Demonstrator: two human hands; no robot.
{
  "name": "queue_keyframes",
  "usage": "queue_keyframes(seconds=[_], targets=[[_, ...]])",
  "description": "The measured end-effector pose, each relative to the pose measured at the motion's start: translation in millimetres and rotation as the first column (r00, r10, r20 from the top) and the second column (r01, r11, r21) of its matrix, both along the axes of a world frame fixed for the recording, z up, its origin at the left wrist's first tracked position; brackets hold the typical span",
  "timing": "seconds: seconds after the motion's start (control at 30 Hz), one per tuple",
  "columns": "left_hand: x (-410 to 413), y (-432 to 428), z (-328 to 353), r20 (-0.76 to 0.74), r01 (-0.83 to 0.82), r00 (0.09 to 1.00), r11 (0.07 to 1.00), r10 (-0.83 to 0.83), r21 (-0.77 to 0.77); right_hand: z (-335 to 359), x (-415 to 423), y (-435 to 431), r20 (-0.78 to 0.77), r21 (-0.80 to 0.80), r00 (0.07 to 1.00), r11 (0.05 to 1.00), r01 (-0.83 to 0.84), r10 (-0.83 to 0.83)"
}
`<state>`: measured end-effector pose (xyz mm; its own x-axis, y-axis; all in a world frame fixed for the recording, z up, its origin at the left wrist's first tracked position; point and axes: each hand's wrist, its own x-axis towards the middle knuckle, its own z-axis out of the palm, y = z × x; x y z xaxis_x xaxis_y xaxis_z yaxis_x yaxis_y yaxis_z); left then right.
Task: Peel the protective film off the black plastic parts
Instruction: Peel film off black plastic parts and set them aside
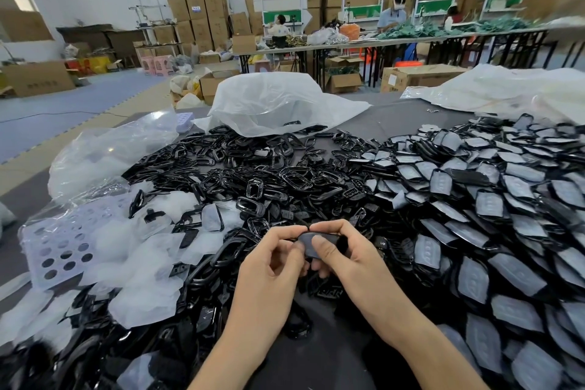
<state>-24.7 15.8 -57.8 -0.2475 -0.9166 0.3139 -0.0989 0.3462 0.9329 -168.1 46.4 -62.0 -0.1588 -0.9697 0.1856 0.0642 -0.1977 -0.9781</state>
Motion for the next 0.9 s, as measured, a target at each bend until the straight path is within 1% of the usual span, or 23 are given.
queue_keyframes(seconds=[0.1,0.2,0.27,0.33,0.4,0.47,0.53,0.6,0.67,0.77,0.8,0.9], targets=[[-0.7,1.1,-0.1,0.015,-0.025,1.0,1.0,0.025,-0.001,-1.4,-0.8,-0.4,-0.026,0.013,0.999,0.999,0.041,-0.04],[-0.1,1.4,1.7,0.014,-0.002,1.0,1.0,0.002,0.01,-1.1,-1.5,-0.8,-0.097,-0.022,0.991,0.995,0.095,-0.096],[0.6,1.4,2.0,0.038,0.003,0.999,1.0,-0.003,0.0,-0.6,-1.9,-0.7,-0.132,-0.047,0.987,0.996,0.082,-0.087],[0.2,2.6,2.4,0.059,0.0,0.998,1.0,0.001,-0.027,0.8,-2.4,-0.8,-0.121,-0.05,0.99,0.996,0.072,-0.078],[-0.7,5.0,2.8,0.058,-0.033,0.998,0.996,0.037,-0.081,1.4,-3.3,-1.8,-0.076,-0.044,0.993,0.995,0.087,-0.09],[-1.9,7.5,3.0,0.057,-0.08,0.994,0.986,0.089,-0.145,0.4,-4.0,-3.1,0.018,-0.025,0.995,0.995,0.096,-0.096],[-2.6,10.0,3.9,0.107,-0.087,0.988,0.966,0.116,-0.242,-0.8,-3.8,-3.5,0.111,-0.002,0.989,0.995,0.098,-0.097],[-3.1,11.7,3.6,0.188,-0.062,0.972,0.928,0.139,-0.367,-1.8,-2.7,-3.5,0.171,0.006,0.981,0.996,0.094,-0.093],[-3.6,12.4,0.9,0.246,-0.036,0.957,0.904,0.153,-0.425,-1.8,-1.3,-3.4,0.207,0.002,0.974,0.996,0.091,-0.09],[-4.8,11.3,-2.2,0.249,-0.021,0.96,0.917,0.131,-0.398,-1.7,1.8,-3.5,0.203,-0.006,0.974,0.994,0.106,-0.102],[-5.3,11.6,-2.2,0.228,-0.018,0.968,0.935,0.105,-0.353,-2.0,2.8,-3.8,0.178,-0.01,0.978,0.993,0.116,-0.112],[-6.4,13.3,2.3,0.092,0.013,0.996,0.99,0.0,-0.143,-1.4,3.8,-3.6,0.102,-0.02,0.985,0.99,0.138,-0.136]])
